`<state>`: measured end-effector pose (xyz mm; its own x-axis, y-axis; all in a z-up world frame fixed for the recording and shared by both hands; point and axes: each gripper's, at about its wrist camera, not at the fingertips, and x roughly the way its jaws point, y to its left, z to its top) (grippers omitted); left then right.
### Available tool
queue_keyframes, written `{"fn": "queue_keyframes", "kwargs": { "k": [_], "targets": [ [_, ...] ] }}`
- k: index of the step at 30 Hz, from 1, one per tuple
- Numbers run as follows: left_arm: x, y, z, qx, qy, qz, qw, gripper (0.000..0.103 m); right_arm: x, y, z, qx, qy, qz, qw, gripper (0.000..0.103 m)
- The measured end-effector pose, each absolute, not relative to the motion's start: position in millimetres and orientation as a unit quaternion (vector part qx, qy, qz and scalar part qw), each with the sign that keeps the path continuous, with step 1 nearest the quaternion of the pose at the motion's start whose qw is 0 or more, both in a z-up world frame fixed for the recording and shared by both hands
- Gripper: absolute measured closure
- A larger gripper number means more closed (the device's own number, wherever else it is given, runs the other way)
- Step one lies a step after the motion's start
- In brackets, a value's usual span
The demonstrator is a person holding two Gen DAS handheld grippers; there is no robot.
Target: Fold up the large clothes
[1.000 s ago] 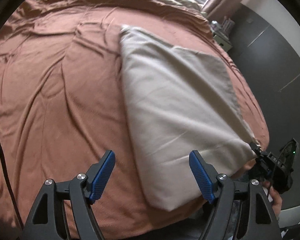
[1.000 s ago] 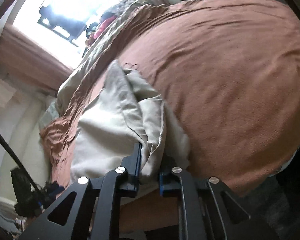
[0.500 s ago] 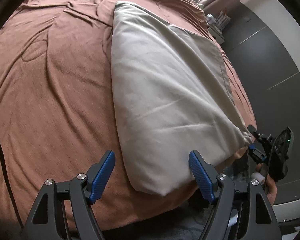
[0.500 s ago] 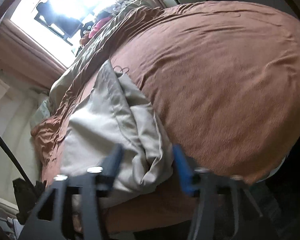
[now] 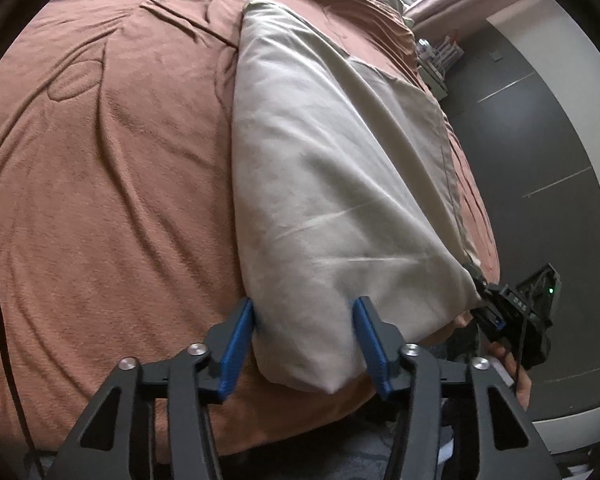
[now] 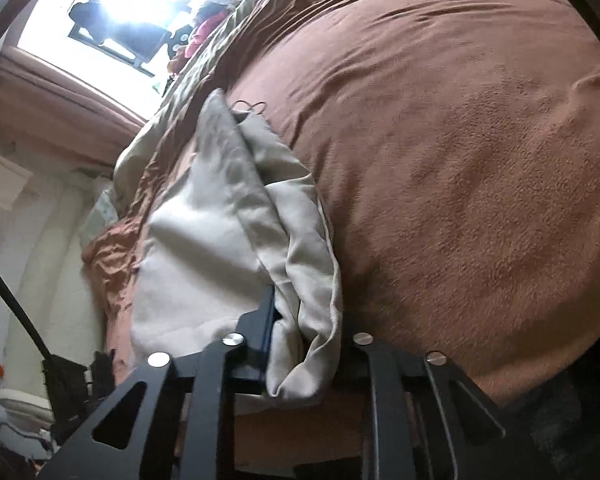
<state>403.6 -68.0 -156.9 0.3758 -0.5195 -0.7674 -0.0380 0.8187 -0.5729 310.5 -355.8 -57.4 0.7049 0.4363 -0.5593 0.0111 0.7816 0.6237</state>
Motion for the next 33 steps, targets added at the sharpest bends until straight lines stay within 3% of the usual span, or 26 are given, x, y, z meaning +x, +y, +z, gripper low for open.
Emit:
{"fn": "queue_keyframes", "kwargs": {
  "k": [15, 19, 21, 22, 23, 26, 33],
  "targets": [
    [394.1, -10.4, -132.3, -0.261, 0.508, -0.127, 0.811, 0.074, 274.7, -335.2, -63.9, 0.299, 0.386, 0.149, 0.86, 0.091],
    [389.1, 5.8, -116.9, -0.265, 0.497, -0.129, 0.816, 0.073, 274.4, -336.9, -46.8, 0.251, 0.397, 0.105, 0.877, 0.081],
    [388.3, 11.9, -108.3, -0.265, 0.493, -0.135, 0.817, 0.07, 277.5, -340.8, -36.0, 0.242, 0.398, 0.099, 0.879, 0.065],
    [385.0, 18.5, -106.2, -0.265, 0.491, -0.136, 0.819, 0.062, 279.7, -343.5, -30.5, 0.242, 0.397, 0.097, 0.88, 0.044],
    [386.5, 18.7, -102.7, -0.263, 0.487, -0.134, 0.822, 0.05, 282.0, -348.1, -23.1, 0.241, 0.389, 0.093, 0.884, 0.031],
    [389.1, 20.4, -96.2, -0.256, 0.473, -0.13, 0.833, 0.037, 290.7, -358.9, -3.7, 0.237, 0.367, 0.089, 0.895, 0.029],
    [416.4, 21.1, -105.2, -0.256, 0.482, -0.128, 0.828, 0.037, 358.0, -352.2, 13.9, 0.208, 0.375, 0.099, 0.898, 0.029]
  ]
}}
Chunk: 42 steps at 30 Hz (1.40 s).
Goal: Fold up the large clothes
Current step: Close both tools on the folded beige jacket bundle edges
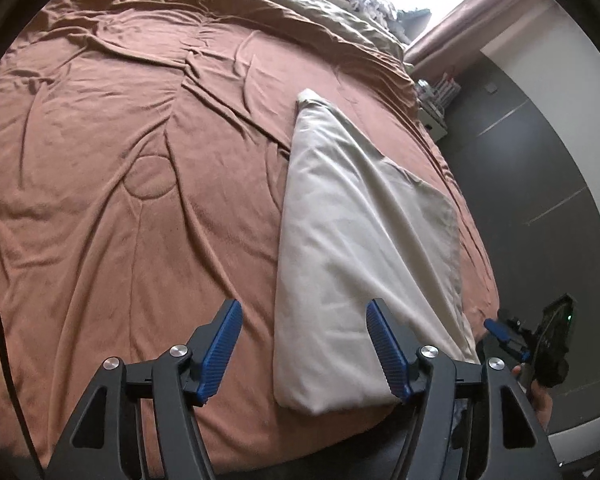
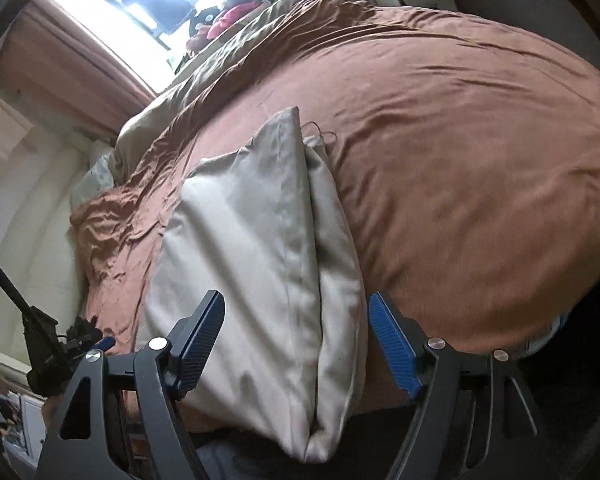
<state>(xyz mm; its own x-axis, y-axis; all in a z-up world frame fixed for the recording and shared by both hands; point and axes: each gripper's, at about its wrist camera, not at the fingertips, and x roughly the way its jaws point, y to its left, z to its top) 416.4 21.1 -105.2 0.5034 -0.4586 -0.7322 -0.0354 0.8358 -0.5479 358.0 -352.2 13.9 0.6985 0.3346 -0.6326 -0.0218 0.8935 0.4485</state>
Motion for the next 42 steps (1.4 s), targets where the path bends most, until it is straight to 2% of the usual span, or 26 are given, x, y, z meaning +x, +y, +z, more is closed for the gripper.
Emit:
{"fn": "queue_keyframes", "kwargs": {
  "k": [12, 13, 14, 16, 19, 21, 23, 26, 29, 31, 37, 39, 40, 41, 42],
  "targets": [
    [495.1, -0.6, -128.0, -0.225, 0.512, -0.125, 0.82, 0.037, 469.2, -303.8, 11.1, 0.141, 0.432, 0.079, 0.887, 0.03],
    [502.3, -4.0, -130.6, -0.22, 0.514, -0.127, 0.819, 0.037, 475.4, -302.6, 10.8, 0.134, 0.433, 0.075, 0.888, 0.037],
    [508.7, -7.1, -132.8, -0.216, 0.516, -0.129, 0.819, 0.037, 486.3, -299.9, 10.6, 0.126, 0.434, 0.071, 0.889, 0.057],
    [519.8, -12.2, -137.5, -0.21, 0.519, -0.13, 0.818, 0.037, 507.3, -296.3, 6.9, 0.133, 0.444, 0.085, 0.882, 0.074],
    [536.5, -18.0, -143.7, -0.206, 0.522, -0.13, 0.817, 0.037, 532.3, -288.2, 8.7, 0.126, 0.437, 0.101, 0.885, 0.087],
    [547.3, -21.8, -146.5, -0.201, 0.523, -0.131, 0.818, 0.037, 541.0, -286.4, 9.0, 0.128, 0.43, 0.106, 0.888, 0.09],
    [556.4, -25.2, -149.3, -0.197, 0.526, -0.13, 0.817, 0.037, 548.7, -288.3, 6.6, 0.138, 0.423, 0.104, 0.889, 0.098],
    [567.6, -28.6, -154.3, -0.197, 0.526, -0.131, 0.817, 0.037, 546.8, -302.5, -3.4, 0.164, 0.415, 0.089, 0.89, 0.103],
    [575.8, -32.3, -157.7, -0.198, 0.526, -0.135, 0.816, 0.037, 539.5, -314.5, -21.3, 0.16, 0.422, 0.046, 0.891, 0.103],
    [578.6, -33.4, -158.3, -0.2, 0.525, -0.135, 0.816, 0.037, 532.8, -326.7, -37.2, 0.2, 0.432, 0.061, 0.877, 0.103],
    [584.4, -31.4, -154.3, -0.204, 0.524, -0.134, 0.816, 0.037, 520.9, -333.3, -35.5, 0.231, 0.414, 0.101, 0.874, 0.103],
    [585.5, -30.8, -151.7, -0.199, 0.522, -0.134, 0.818, 0.037, 520.1, -330.7, -32.0, 0.236, 0.409, 0.119, 0.874, 0.08],
    [587.2, -33.1, -150.8, -0.197, 0.521, -0.134, 0.82, 0.037, 519.6, -331.6, -30.6, 0.242, 0.404, 0.131, 0.872, 0.039],
    [588.0, -33.0, -149.5, -0.195, 0.52, -0.134, 0.821, 0.037, 517.5, -328.9, -29.4, 0.253, 0.394, 0.145, 0.872, 0.015],
    [588.7, -32.7, -148.1, -0.195, 0.519, -0.134, 0.821, 0.037, 518.9, -329.7, -28.9, 0.257, 0.386, 0.149, 0.873, 0.014]
  ]
}}
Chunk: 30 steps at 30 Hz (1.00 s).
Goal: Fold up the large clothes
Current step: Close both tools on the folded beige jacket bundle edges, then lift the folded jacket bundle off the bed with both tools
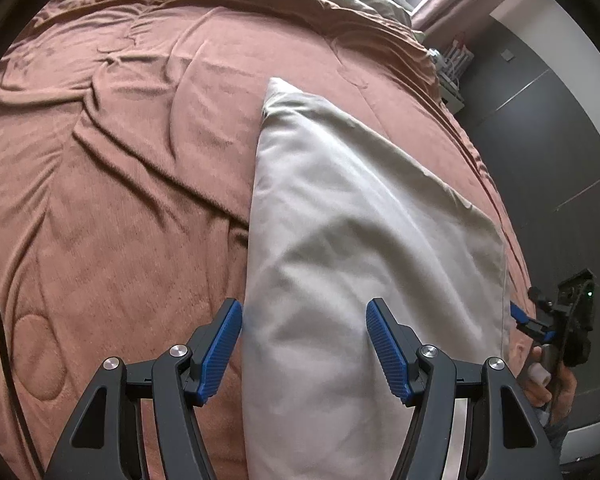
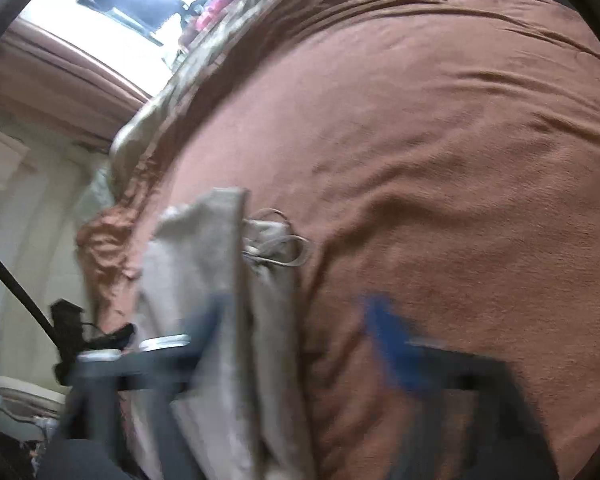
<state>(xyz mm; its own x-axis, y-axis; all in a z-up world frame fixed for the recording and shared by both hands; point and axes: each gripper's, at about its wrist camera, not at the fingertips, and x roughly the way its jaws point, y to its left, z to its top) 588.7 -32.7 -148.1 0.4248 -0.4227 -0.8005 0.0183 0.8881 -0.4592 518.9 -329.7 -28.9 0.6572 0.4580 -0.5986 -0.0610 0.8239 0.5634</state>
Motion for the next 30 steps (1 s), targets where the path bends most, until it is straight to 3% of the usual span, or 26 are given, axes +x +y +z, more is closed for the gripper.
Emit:
{"fn": "queue_keyframes", "kwargs": {
  "k": [12, 15, 21, 25, 30],
  "targets": [
    [604.6, -32.7, -148.6, -0.191, 0.521, -0.139, 0.82, 0.037, 579.1, -284.5, -72.8, 0.269, 0.465, 0.249, 0.806, 0.014],
    [610.3, -33.2, -153.3, -0.193, 0.524, -0.142, 0.817, 0.044, 594.8, -276.3, -76.5, 0.283, 0.467, 0.273, 0.792, 0.015],
    [620.1, -34.9, -160.0, -0.19, 0.524, -0.144, 0.818, 0.044, 627.6, -286.7, -81.4, 0.297, 0.48, 0.297, 0.77, 0.022],
    [626.5, -33.4, -160.7, -0.191, 0.522, -0.143, 0.819, 0.046, 640.2, -292.9, -80.1, 0.282, 0.489, 0.29, 0.772, 0.038],
    [631.2, -28.5, -160.5, -0.215, 0.52, -0.134, 0.815, 0.064, 641.6, -289.2, -73.1, 0.266, 0.499, 0.283, 0.775, 0.067]
  ]
}}
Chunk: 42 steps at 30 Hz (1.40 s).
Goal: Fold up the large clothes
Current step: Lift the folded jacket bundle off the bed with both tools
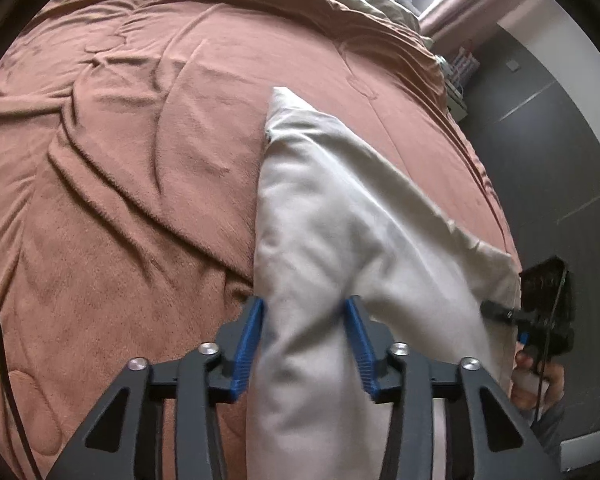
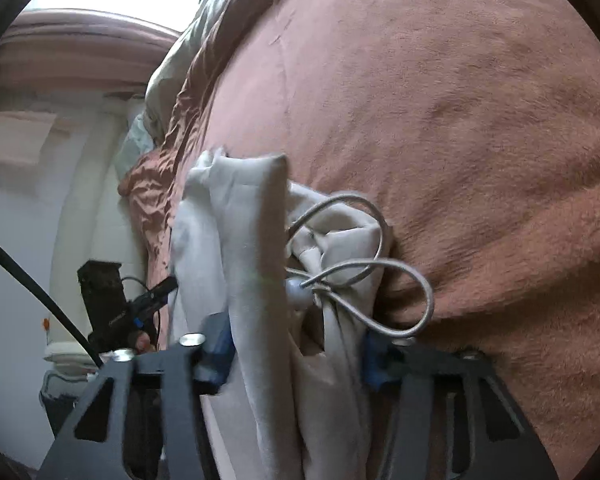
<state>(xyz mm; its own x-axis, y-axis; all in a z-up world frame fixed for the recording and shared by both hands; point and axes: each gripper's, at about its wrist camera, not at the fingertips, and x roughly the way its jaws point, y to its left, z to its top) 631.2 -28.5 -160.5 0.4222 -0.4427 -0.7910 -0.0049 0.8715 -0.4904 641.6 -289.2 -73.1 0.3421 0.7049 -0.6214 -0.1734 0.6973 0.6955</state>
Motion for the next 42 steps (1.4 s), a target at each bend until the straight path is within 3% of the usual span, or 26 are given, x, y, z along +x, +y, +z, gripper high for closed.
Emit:
{"fn": "queue_keyframes", "kwargs": {
  "k": [5, 11, 29, 42],
  "targets": [
    [625.0, -35.1, -151.5, -0.191, 0.514, -0.127, 0.826, 0.077, 630.8, -271.7, -61.1, 0.234, 0.491, 0.287, 0.789, 0.081],
    [613.1, -34.6, -128.4, -0.192, 0.49, -0.141, 0.838, 0.087, 613.2, -259.3, -41.5, 0.221, 0.465, 0.279, 0.811, 0.087],
    [530.6, -60.2, -4.8, -0.205, 0.385, -0.187, 0.88, 0.091, 461.9, -275.5, 34.7, 0.191, 0.349, 0.31, 0.864, 0.09],
    [495.7, -162.6, 59.3, -0.2, 0.34, -0.251, 0.884, 0.092, 340.4, -370.7, 99.7, 0.167, 0.269, 0.265, 0.911, 0.09]
  ]
}}
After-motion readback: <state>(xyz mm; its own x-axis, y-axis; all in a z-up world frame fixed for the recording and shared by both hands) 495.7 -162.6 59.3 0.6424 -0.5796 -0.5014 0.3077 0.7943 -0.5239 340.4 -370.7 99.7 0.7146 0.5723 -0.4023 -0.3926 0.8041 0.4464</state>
